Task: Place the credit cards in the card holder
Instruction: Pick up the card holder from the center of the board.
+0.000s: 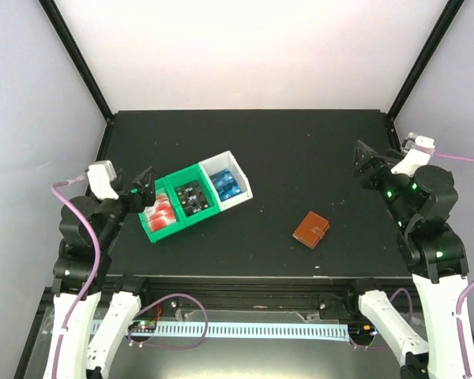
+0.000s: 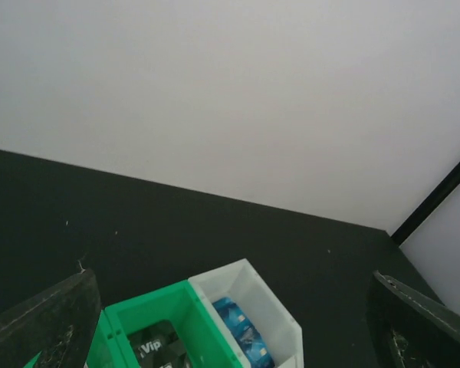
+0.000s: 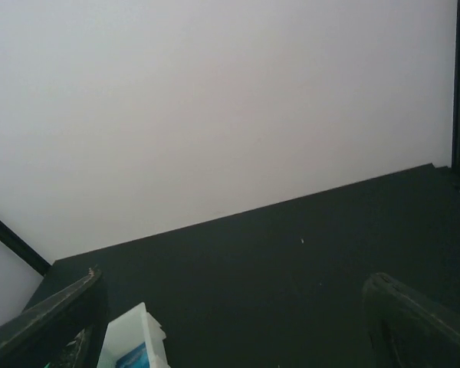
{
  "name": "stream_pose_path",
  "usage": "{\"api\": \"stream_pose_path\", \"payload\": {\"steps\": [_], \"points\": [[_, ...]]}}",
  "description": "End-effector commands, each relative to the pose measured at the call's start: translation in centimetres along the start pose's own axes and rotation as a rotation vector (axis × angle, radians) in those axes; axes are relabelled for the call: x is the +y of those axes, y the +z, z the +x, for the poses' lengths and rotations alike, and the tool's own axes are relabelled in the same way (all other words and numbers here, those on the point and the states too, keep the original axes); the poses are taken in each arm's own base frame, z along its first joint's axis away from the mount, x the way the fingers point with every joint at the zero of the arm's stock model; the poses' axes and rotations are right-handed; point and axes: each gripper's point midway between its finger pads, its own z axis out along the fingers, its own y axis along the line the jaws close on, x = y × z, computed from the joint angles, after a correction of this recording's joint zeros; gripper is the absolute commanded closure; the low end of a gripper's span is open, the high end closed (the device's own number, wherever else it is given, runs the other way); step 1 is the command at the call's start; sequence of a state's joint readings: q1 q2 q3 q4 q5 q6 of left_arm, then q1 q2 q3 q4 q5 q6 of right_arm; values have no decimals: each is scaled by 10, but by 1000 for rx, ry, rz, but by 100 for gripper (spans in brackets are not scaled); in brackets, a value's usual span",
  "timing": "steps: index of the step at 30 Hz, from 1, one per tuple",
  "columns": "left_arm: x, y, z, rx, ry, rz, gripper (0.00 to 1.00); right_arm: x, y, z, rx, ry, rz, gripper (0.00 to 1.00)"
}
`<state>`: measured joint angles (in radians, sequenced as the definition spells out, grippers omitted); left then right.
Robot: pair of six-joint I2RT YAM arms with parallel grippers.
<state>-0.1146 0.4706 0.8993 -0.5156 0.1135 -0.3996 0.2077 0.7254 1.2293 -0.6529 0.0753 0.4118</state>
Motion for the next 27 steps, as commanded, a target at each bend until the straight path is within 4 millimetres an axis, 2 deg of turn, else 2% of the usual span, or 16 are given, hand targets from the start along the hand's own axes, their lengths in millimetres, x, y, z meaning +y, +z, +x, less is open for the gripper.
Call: {"api": "stream_pose_path", "payload": {"steps": [1, 9, 12, 17, 21, 24, 27], "points": [[4, 10, 6, 28, -33, 0, 3, -1, 2, 24, 83, 83, -48, 8], [11, 18, 20, 66, -46, -2, 1, -8, 25, 71, 203, 183, -96, 5], [0, 20, 32, 80, -27, 88, 1, -15, 41, 98, 280, 212, -93, 5], [-27, 26, 60, 147, -44, 311, 1, -42, 74, 158, 447, 255, -1, 6], [-36, 35, 83, 233, -98, 406, 1, -70, 99, 212, 594, 270, 112, 9], [-42, 41, 99, 298, -139, 468, 1, -93, 109, 257, 724, 273, 231, 13], [-48, 46, 115, 360, -155, 493, 1, -111, 108, 296, 811, 270, 339, 16]]}}
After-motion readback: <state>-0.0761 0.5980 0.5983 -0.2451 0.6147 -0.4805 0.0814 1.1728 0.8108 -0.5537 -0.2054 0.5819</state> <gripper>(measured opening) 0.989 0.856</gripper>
